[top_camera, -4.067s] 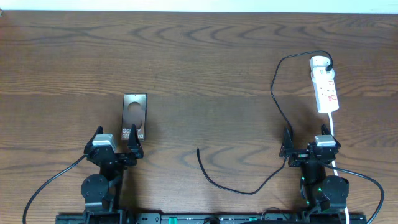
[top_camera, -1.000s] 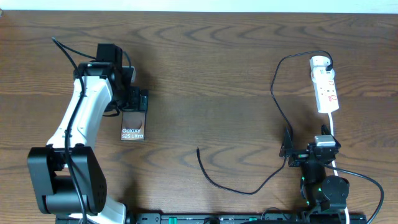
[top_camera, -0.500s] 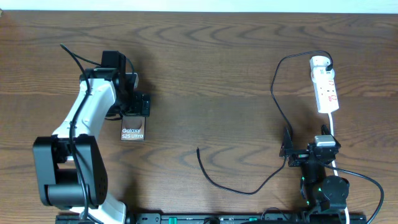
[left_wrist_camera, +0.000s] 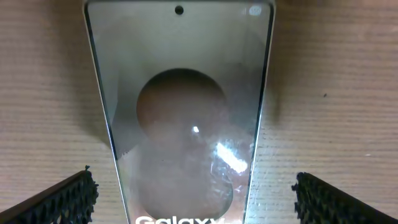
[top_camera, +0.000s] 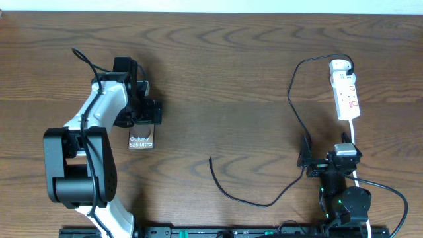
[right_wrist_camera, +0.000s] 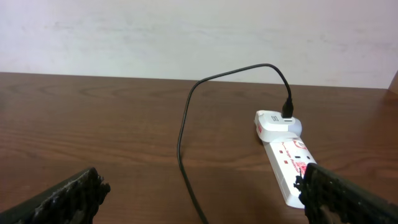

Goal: Plug charger to phone and switch on socket
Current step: 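Close the left gripper on the phone's long edges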

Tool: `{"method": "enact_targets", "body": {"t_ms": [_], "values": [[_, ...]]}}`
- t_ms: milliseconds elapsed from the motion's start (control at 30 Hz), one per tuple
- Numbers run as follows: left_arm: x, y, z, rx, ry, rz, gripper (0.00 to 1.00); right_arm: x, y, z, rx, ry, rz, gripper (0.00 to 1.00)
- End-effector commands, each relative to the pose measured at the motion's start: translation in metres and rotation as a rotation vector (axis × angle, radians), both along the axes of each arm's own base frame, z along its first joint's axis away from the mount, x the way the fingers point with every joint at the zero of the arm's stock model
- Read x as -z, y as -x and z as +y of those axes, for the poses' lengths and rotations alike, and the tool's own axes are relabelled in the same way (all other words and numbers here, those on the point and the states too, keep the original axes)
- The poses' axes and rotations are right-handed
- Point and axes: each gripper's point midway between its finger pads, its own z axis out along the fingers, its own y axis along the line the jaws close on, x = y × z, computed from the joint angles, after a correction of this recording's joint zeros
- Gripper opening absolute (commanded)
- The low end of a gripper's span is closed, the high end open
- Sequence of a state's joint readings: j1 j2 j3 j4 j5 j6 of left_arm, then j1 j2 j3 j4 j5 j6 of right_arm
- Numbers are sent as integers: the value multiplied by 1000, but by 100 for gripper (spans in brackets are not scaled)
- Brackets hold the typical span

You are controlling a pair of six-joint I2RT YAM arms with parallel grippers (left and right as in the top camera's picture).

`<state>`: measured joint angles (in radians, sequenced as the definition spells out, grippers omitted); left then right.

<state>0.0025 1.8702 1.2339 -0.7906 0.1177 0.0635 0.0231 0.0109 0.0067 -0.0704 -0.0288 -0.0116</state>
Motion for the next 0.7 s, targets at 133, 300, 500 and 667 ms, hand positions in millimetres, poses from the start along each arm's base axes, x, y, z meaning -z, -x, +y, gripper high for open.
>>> {"method": "enact_targets", "body": {"t_ms": [133,300,500,667], "values": [[3,-2,-1,-3,1,-6,99,0,0,1,-5,8,-1,99],[7,1,-1,-2,1,-1,99,0,0,1,-5,8,-1,99],[13,6,-1,-2,1,7,99,0,0,1,-5,8,-1,99],[13,3,-1,-3,1,-5,99,0,0,1,-5,8,-1,99]]}}
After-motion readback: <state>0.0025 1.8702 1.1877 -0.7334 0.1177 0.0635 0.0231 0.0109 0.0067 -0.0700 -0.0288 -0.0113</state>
